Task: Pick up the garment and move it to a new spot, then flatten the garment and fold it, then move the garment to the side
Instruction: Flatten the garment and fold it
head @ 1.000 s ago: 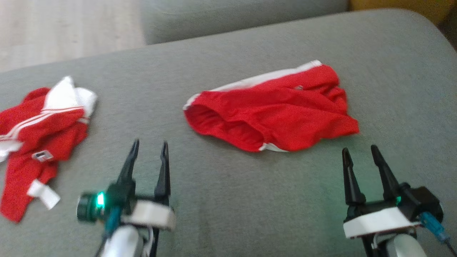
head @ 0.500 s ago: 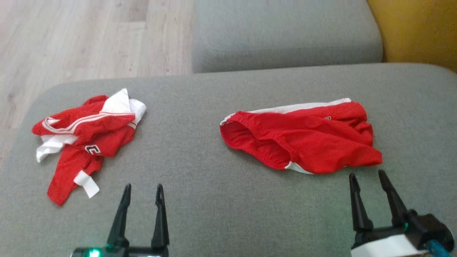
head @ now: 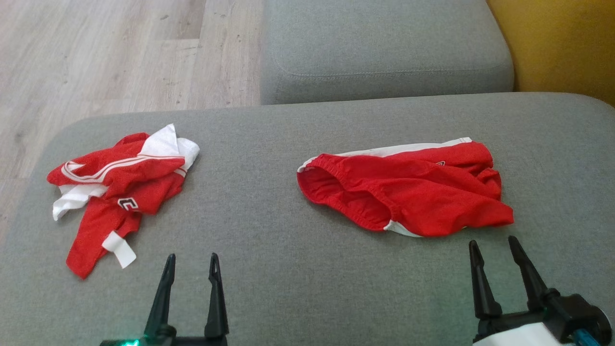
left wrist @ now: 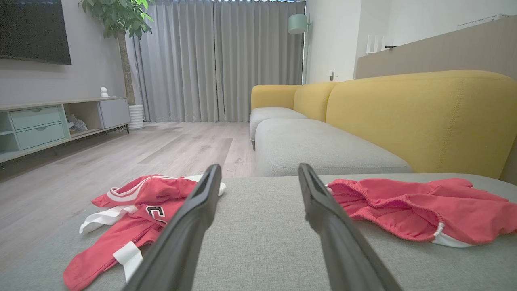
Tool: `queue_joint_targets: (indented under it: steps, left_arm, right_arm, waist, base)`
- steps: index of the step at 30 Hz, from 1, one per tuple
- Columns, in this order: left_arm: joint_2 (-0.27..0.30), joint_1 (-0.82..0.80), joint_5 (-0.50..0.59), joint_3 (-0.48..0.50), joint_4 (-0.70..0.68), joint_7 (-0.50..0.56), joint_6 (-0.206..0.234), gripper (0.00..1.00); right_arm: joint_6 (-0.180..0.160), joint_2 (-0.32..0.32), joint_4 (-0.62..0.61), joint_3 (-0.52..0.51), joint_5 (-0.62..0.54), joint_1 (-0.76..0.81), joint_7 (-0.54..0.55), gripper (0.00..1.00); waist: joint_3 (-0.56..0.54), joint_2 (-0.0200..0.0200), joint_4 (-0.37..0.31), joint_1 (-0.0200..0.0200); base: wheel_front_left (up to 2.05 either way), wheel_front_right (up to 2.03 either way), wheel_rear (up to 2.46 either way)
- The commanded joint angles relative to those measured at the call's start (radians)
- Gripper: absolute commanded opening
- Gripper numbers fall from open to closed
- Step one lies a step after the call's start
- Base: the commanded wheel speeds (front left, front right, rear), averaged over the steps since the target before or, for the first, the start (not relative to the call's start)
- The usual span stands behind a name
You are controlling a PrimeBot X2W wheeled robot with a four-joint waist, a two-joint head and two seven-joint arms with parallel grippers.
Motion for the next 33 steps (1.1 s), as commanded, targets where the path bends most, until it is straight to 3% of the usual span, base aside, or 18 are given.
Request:
queue_joint_targets:
  steps: [1, 22, 33]
  left_arm:
    - [-0.008, -0.034, 0.004, 0.026, -0.037, -0.008, 0.004, 1.0]
    - [-0.008, -0.021, 0.019, -0.006, -0.023, -0.008, 0.021, 1.0]
    - [-0.008, -0.113, 0.002, -0.091, 0.106, -0.008, -0.079, 1.0]
  right_arm:
    - [-0.001, -0.006, -0.034, 0.02, -0.007, -0.024, -0.004, 1.0]
    - [-0.001, -0.006, -0.027, 0.023, -0.002, -0.025, -0.004, 1.0]
    - [-0.001, -0.006, -0.029, 0.044, -0.013, -0.046, -0.004, 1.0]
  waist:
    - [0.001, -0.0001, 0.001, 0.0001]
    - [0.013, -0.0001, -0.034, 0.0001]
    - [0.067, -0.0001, -0.158, 0.0001]
  base:
    - [0.0, 0.0, 0.0]
    - [0.0, 0.0, 0.0]
    - [0.0, 0.0, 0.0]
